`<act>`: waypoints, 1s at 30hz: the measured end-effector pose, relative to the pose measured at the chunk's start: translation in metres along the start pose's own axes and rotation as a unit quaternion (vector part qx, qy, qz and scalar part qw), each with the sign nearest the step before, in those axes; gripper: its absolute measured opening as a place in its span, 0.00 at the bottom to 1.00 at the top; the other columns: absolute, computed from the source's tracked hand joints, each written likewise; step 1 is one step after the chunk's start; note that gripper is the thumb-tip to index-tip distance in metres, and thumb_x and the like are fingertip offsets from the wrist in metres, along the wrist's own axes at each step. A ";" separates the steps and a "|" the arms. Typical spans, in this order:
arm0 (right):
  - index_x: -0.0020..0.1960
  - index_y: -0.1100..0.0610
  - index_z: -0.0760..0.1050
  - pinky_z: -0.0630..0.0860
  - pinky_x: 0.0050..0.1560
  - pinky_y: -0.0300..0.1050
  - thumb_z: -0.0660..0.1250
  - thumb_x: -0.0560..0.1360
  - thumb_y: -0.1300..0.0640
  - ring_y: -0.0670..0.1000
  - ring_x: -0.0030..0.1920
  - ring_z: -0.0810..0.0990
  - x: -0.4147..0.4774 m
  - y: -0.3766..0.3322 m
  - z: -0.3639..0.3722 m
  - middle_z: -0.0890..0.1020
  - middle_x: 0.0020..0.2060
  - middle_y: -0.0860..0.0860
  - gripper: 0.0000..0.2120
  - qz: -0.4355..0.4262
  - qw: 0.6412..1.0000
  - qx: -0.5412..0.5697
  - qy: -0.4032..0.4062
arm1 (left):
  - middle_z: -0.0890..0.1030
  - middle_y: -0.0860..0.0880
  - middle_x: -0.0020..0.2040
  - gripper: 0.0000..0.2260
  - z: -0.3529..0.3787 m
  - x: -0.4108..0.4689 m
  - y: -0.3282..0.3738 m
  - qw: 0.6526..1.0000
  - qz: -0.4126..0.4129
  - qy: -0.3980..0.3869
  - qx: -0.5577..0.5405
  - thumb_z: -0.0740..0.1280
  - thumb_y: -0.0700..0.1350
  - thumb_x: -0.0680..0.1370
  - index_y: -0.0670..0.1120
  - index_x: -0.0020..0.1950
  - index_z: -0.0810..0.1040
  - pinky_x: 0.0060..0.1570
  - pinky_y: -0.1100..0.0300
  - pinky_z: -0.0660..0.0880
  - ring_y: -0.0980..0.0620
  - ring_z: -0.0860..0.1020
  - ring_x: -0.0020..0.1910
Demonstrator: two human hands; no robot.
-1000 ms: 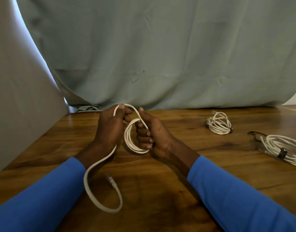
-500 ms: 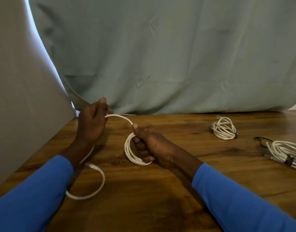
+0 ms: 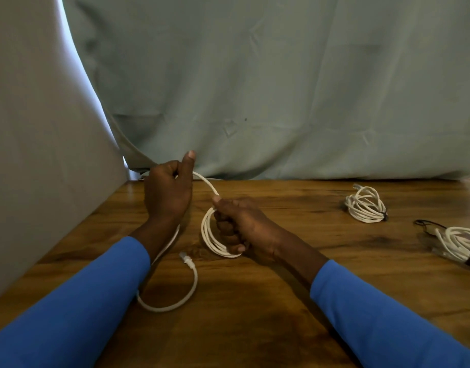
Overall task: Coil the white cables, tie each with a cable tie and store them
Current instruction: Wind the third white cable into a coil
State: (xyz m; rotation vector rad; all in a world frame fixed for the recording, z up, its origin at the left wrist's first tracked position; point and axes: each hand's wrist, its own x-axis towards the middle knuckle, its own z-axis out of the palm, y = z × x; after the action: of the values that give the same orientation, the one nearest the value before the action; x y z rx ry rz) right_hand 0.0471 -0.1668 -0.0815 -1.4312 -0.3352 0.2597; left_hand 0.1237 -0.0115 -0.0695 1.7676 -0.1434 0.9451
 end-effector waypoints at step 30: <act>0.42 0.63 0.73 0.68 0.28 0.38 0.58 0.87 0.55 0.46 0.25 0.72 -0.001 -0.010 -0.055 0.73 0.28 0.54 0.19 -0.155 0.952 -0.199 0.175 | 0.83 0.57 0.41 0.10 0.000 -0.043 0.036 0.903 0.339 -0.227 0.134 0.67 0.62 0.77 0.58 0.51 0.80 0.37 0.56 0.72 0.57 0.81 0.38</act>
State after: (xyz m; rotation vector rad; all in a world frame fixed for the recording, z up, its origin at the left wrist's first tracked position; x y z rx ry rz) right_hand 0.0671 -0.2188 -0.0773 -1.7585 -0.3254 -0.3362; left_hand 0.0763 -0.0414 -0.0704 2.2275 -1.0275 1.0411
